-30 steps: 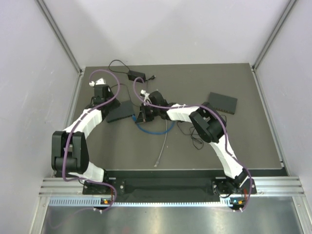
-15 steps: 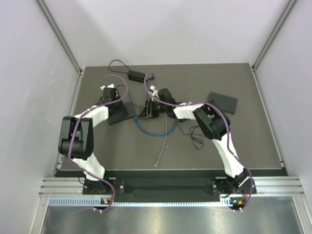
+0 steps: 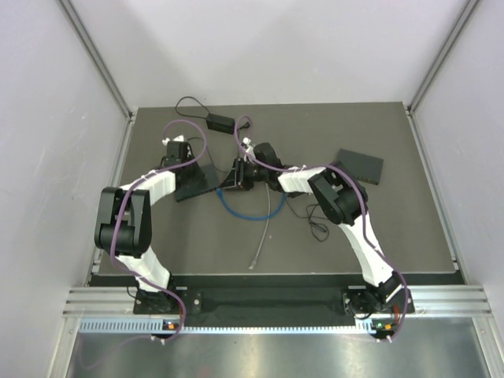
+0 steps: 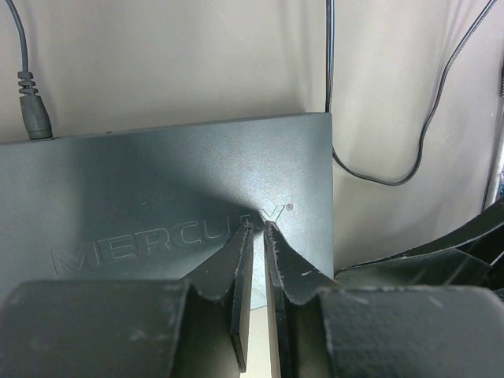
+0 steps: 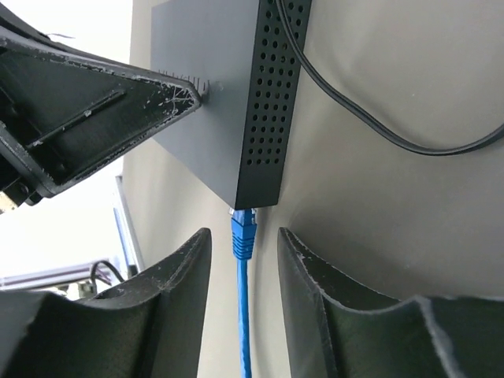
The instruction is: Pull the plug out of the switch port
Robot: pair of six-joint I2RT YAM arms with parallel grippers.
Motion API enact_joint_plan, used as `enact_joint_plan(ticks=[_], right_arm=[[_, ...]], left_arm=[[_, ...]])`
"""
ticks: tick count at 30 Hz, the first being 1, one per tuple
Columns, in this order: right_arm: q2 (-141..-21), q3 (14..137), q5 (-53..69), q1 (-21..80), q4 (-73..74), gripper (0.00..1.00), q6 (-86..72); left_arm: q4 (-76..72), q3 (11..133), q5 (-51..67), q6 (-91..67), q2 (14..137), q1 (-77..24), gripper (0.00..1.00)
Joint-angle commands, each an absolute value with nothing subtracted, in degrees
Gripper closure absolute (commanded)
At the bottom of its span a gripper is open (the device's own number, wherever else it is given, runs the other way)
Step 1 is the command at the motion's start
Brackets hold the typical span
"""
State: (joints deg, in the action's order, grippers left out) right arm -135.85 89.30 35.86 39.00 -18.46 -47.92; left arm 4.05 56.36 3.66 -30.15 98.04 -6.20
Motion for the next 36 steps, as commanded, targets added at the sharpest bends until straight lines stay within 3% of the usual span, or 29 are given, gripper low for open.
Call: enact_joint_plan(ticks=[1, 19, 26, 36], right_arm=[[-137.8, 88.3, 35.9, 40.2, -23.5, 0.62, -51.9], [-137.8, 84.8, 28.0, 41.7, -26.7, 0.65, -58.7], [-137.9, 84.0, 24.2, 42.1, -26.6, 0.75, -61.5], [-138.5, 85.1, 20.5, 43.2, -24.0, 0.75, -63.0]], left_arm=[[2.0, 55.5, 4.5, -30.9, 99.1, -6.4, 0.84], [1.5, 54.6, 4.5, -31.5, 99.0, -7.0, 0.85], [1.5, 54.4, 4.6, -31.6, 98.9, -7.2, 0.85], [1.1, 53.0, 4.4, -31.3, 98.9, -7.3, 0.85]])
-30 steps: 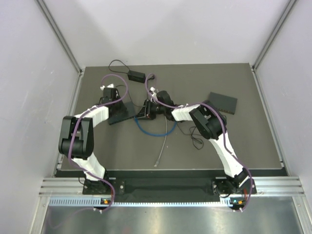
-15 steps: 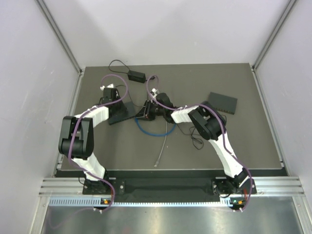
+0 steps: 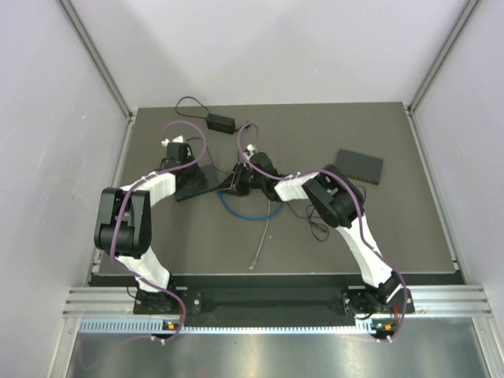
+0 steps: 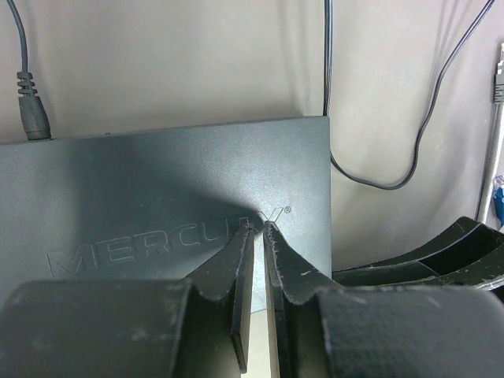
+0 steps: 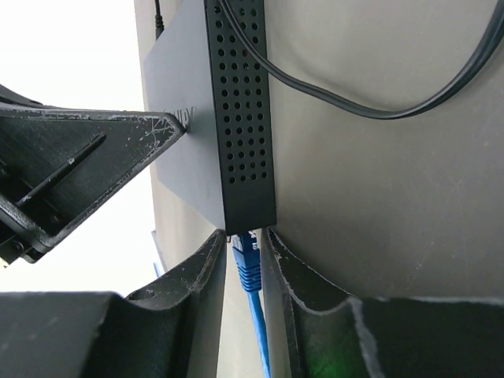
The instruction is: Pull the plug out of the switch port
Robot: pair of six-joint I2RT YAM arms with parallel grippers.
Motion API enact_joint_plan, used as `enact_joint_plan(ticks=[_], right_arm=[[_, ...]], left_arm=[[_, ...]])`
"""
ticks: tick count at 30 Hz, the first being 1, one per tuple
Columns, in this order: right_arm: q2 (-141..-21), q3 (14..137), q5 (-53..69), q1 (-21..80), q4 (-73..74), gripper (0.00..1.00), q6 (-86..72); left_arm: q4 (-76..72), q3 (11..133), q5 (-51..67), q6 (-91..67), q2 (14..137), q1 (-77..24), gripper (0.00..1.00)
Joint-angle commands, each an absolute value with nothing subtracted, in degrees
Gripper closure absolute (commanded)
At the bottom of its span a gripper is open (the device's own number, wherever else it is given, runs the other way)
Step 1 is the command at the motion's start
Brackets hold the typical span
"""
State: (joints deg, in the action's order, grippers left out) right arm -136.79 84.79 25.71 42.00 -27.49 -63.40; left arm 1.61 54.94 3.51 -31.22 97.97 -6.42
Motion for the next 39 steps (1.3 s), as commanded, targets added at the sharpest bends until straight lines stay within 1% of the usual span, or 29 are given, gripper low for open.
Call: enact_joint_plan(ticks=[1, 3, 4, 5, 12, 14, 17, 18, 22, 24, 26, 29, 31, 32, 33, 34, 35, 36, 37, 38, 39], right_arm=[[-138.4, 85.1, 20.1, 43.2, -23.6, 0.75, -63.2], [-138.6, 85.0, 19.1, 43.2, -23.0, 0.8, -64.2], [-138.7, 84.9, 18.8, 43.2, -22.6, 0.84, -64.8], [-138.8, 84.7, 18.8, 43.2, -23.1, 1.0, -65.6], [-137.8, 84.8, 20.3, 42.7, -20.0, 1.0, -61.4], [-138.7, 87.6, 23.5, 42.3, -18.1, 1.0, -57.2], [-139.8, 92.7, 27.2, 42.2, -8.0, 1.0, -47.0], [-140.0, 95.1, 27.9, 42.0, -2.6, 1.0, -44.5], [-139.3, 93.5, 31.0, 40.5, -3.8, 1.0, -41.0], [-139.2, 92.6, 36.8, 39.3, -5.6, 1.0, -41.7], [-138.6, 93.5, 37.9, 38.5, -1.6, 1.0, -37.5], [-139.1, 100.4, 39.2, 38.4, 12.2, 1.0, -25.7], [-139.7, 100.8, 40.3, 38.3, 13.8, 1.0, -23.3], [-140.1, 101.0, 43.2, 38.1, 12.6, 1.0, -24.0], [-140.3, 99.7, 46.1, 38.0, 8.1, 1.0, -26.5], [-139.2, 97.1, 48.1, 37.8, 0.5, 1.0, -37.4], [-138.3, 91.7, 45.0, 37.9, -6.9, 1.0, -42.5], [-137.4, 89.8, 42.4, 38.1, -14.9, 1.0, -45.8], [-135.1, 87.4, 39.0, 38.4, -19.0, 1.0, -54.0], [-134.0, 82.0, 32.8, 39.2, -23.9, 1.0, -58.3], [-133.3, 80.5, 30.6, 39.7, -29.0, 1.0, -61.4]], left_arm=[[1.1, 53.0, 4.3, -31.3, 99.0, -7.3, 0.85], [1.1, 52.9, 4.5, -31.3, 99.0, -7.3, 0.85], [1.1, 52.8, 4.4, -31.3, 99.0, -7.4, 0.85], [1.1, 52.8, 4.1, -31.2, 98.9, -7.4, 0.85], [1.9, 52.7, 3.5, -30.8, 98.6, -7.4, 0.85], [2.0, 52.9, 3.6, -30.9, 99.1, -7.5, 0.85], [2.5, 53.5, 4.0, -30.9, 99.8, -7.5, 0.85], [2.5, 53.6, 3.8, -30.8, 99.8, -7.6, 0.85], [2.5, 54.1, 3.5, -30.9, 100.2, -7.6, 0.85], [2.7, 54.6, 3.9, -31.1, 100.5, -7.6, 0.85], [3.1, 54.8, 4.0, -30.9, 100.5, -7.7, 0.85], [3.3, 55.3, 3.4, -30.6, 100.5, -7.9, 0.84], [3.9, 55.5, 3.2, -30.2, 100.6, -7.9, 0.84], [3.9, 55.5, 2.9, -30.2, 100.8, -7.9, 0.84], [3.8, 55.5, 2.7, -30.3, 100.9, -7.9, 0.84], [3.7, 55.5, 2.9, -30.8, 101.2, -7.9, 0.85], [3.3, 55.5, 3.0, -31.0, 101.2, -7.9, 0.85], [3.2, 54.9, 3.0, -31.3, 101.2, -8.0, 0.84], [2.6, 54.7, 2.9, -31.9, 100.9, -8.1, 0.84], [2.3, 54.1, 2.9, -32.0, 100.9, -8.2, 0.84], [2.0, 53.9, 2.8, -32.1, 100.8, -8.2, 0.84]])
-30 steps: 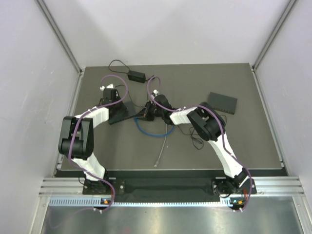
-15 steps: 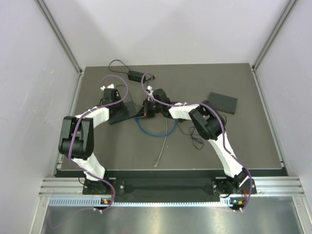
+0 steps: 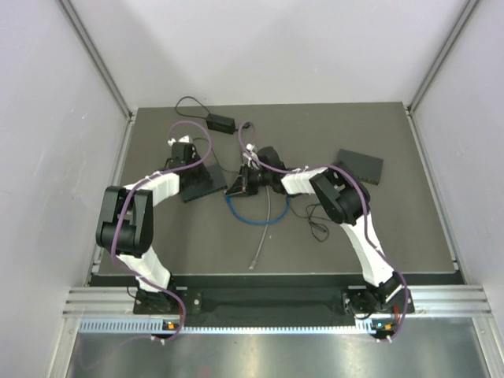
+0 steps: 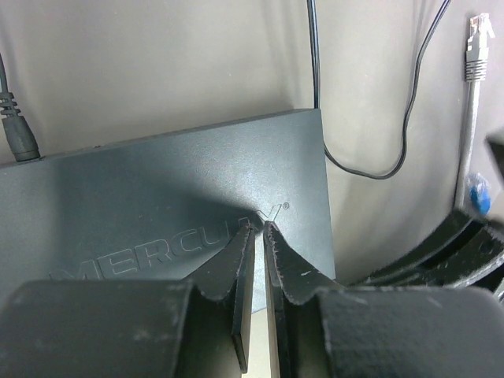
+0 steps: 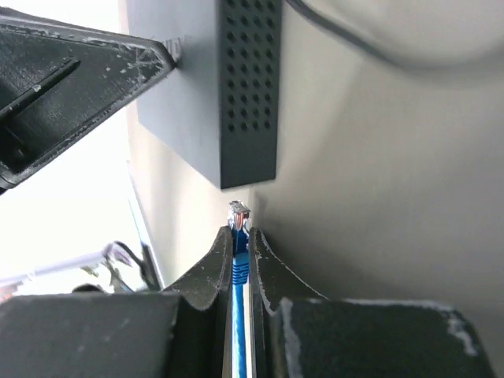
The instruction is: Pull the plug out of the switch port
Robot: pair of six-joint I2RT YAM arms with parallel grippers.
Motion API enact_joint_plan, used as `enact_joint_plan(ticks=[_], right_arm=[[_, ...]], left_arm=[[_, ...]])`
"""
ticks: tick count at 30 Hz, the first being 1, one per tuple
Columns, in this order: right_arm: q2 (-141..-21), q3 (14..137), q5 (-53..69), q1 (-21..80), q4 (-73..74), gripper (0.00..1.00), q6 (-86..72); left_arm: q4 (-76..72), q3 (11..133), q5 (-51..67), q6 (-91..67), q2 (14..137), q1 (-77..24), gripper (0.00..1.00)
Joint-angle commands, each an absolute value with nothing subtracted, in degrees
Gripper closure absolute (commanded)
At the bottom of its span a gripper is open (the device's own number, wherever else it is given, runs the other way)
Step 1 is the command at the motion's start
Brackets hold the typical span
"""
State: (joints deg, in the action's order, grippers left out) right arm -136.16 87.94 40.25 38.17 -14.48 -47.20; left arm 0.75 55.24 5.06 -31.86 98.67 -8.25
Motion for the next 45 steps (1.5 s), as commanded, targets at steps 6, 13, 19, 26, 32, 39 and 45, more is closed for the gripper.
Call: enact_joint_plan(ticks=[6, 13, 19, 26, 32, 39, 45], right_arm=[[-125.9, 78.9, 24.8, 41.7, -15.8, 1.0, -48.9], [-104.2, 70.5, 24.9, 39.1, -9.7, 1.0, -37.1], [-88.2, 68.1, 17.2, 40.2, -5.4, 1.0, -47.6], [-73.0, 68.8, -10.7, 52.4, 3.6, 1.0, -51.7], [-77.9, 74.7, -36.7, 58.5, 14.0, 1.0, -53.9], [-91.4, 76.4, -50.8, 56.3, 7.2, 1.0, -59.6], [-103.1, 82.5, -54.7, 52.0, -1.5, 1.0, -58.3]], left_arm=[[3.2, 55.4, 3.4, -31.7, 100.5, -8.3, 0.84], [5.5, 56.2, 4.7, -29.3, 93.3, -8.3, 0.71], [7.0, 53.4, 5.3, -30.1, 85.9, -8.3, 0.67], [9.1, 50.8, 6.2, -30.2, 80.3, -8.4, 0.67], [9.8, 49.4, 6.5, -31.2, 76.3, -8.4, 0.67], [11.5, 50.3, 5.3, -32.5, 73.7, -9.6, 0.65], [13.2, 49.8, 4.0, -30.9, 71.3, -10.1, 0.65]])
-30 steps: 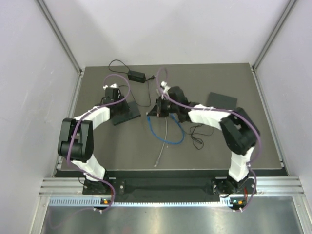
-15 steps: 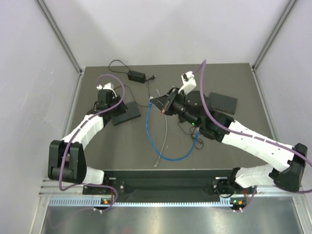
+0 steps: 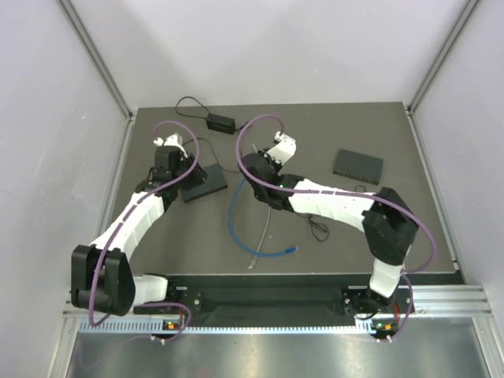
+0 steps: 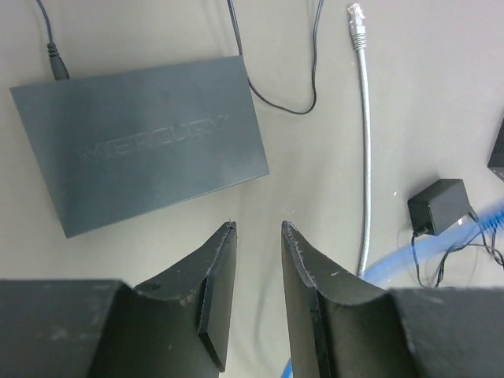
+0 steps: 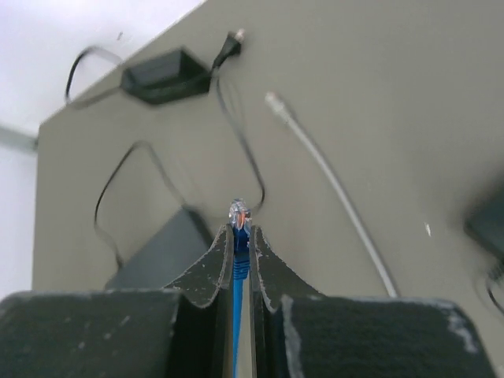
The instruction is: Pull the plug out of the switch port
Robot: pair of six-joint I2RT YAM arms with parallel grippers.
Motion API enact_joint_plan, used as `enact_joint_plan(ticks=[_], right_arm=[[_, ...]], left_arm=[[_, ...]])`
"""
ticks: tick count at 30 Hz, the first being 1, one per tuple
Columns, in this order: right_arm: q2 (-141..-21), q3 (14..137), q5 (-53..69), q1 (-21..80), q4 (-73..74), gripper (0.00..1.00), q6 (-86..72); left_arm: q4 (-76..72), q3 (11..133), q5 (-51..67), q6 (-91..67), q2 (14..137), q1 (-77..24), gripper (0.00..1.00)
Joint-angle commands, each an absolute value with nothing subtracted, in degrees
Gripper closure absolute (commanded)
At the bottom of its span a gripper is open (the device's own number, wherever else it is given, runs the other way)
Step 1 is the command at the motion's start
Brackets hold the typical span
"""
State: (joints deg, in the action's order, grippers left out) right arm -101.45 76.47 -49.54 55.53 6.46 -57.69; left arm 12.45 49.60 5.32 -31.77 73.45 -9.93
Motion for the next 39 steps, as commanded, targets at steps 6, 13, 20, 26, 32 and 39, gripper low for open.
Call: enact_joint_plan(ticks=[6, 13, 20, 26, 32, 39], right_arm=[[-113.8, 88.2, -40.4, 43.8, -6.6, 0.97, -45.6], [-121.8, 92.3, -11.6, 35.1, -9.2, 0.69, -32.5], [-123.1, 95.5, -1.6, 33.9, -2.8, 0.3, -25.2], [-116.2, 94.5, -1.1, 33.9, 5.2, 0.28, -20.0], [-110.9, 89.7, 6.6, 37.7, 4.4, 0.42, -24.2], [-117.3, 91.5, 14.6, 42.2, 2.7, 0.99, -29.7]], left_arm=[[13.9, 50.1, 2.8, -29.6, 72.9, -10.1, 0.64], [11.7, 51.1, -1.2, -29.7, 79.0, -10.0, 0.61], [7.3, 52.2, -12.3, -29.6, 84.0, -9.8, 0.62], [3.6, 52.6, -21.3, -28.6, 88.1, -8.4, 0.79], [2.2, 53.9, -25.2, -31.0, 94.0, -5.2, 1.0], [1.0, 56.9, -28.0, -30.8, 96.6, -2.3, 1.0]])
